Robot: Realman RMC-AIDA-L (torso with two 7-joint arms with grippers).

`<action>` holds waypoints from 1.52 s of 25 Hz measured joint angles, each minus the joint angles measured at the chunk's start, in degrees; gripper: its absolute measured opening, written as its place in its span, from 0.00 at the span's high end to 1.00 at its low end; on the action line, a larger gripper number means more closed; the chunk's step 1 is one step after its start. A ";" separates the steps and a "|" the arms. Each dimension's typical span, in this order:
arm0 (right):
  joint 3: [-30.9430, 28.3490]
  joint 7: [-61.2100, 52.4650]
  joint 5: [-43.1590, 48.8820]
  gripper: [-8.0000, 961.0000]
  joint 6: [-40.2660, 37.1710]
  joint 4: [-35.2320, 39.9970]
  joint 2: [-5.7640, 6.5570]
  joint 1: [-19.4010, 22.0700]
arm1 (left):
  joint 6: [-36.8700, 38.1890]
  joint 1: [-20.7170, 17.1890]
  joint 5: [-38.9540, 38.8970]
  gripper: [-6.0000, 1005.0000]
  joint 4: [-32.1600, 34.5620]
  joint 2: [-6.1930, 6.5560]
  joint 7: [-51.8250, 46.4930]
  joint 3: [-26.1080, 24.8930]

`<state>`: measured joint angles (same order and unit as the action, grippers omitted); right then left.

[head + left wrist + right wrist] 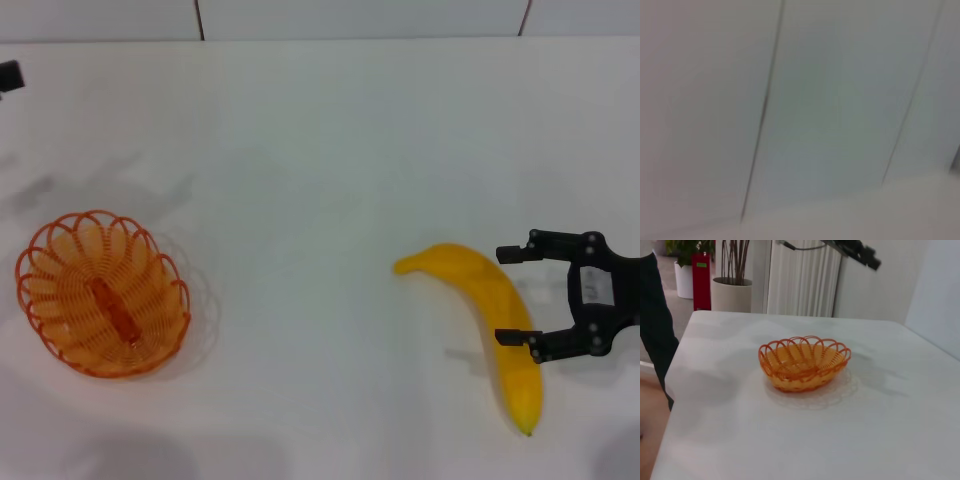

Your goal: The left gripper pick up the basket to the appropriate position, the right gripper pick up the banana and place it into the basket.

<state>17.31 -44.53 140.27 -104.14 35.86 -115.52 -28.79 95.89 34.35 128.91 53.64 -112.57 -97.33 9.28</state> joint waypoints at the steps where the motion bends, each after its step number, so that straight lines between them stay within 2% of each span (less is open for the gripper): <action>1: 0.00 0.03 -0.01 0.08 -0.01 0.00 -0.03 -0.02 | -0.72 1.37 3.13 0.25 -0.06 0.45 -2.05 0.39; 5: 0.00 -0.02 -0.09 0.08 -0.01 0.00 -0.05 -0.05 | -2.03 6.28 14.29 0.26 0.25 1.72 -6.81 5.33; 9: 0.00 -0.15 -0.11 0.08 -0.01 0.00 -0.06 -0.18 | -1.40 8.68 19.70 0.26 4.00 1.93 -9.18 14.15; 14: 0.00 -0.24 -0.22 0.08 -0.01 0.00 -0.02 -0.22 | 1.96 8.28 23.18 0.27 13.16 0.48 -10.26 25.98; 18: 0.00 -0.25 -0.25 0.08 -0.01 0.00 0.10 -0.21 | 3.80 8.22 28.73 0.28 15.42 -0.78 -9.20 33.42; 22: 0.00 -0.30 -0.31 0.08 -0.01 0.00 0.12 -0.21 | 3.85 8.43 30.96 0.29 15.43 -2.16 -7.03 34.95; 29: -0.08 -0.38 -0.36 0.08 -0.01 0.00 0.13 -0.21 | 0.81 7.93 31.76 0.30 13.97 -2.49 -6.70 34.30; 35: -0.07 -0.39 -0.36 0.08 -0.01 0.00 0.12 -0.21 | -2.96 7.65 34.72 0.31 13.08 -3.83 -7.28 34.39; 38: -0.08 -0.39 -0.36 0.08 -0.01 0.00 0.11 -0.21 | -4.99 7.65 34.99 0.31 11.53 -3.88 -8.57 34.66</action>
<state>17.23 -44.91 139.92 -104.15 35.86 -115.40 -29.00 90.91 42.00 163.91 65.17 -116.45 -105.89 43.94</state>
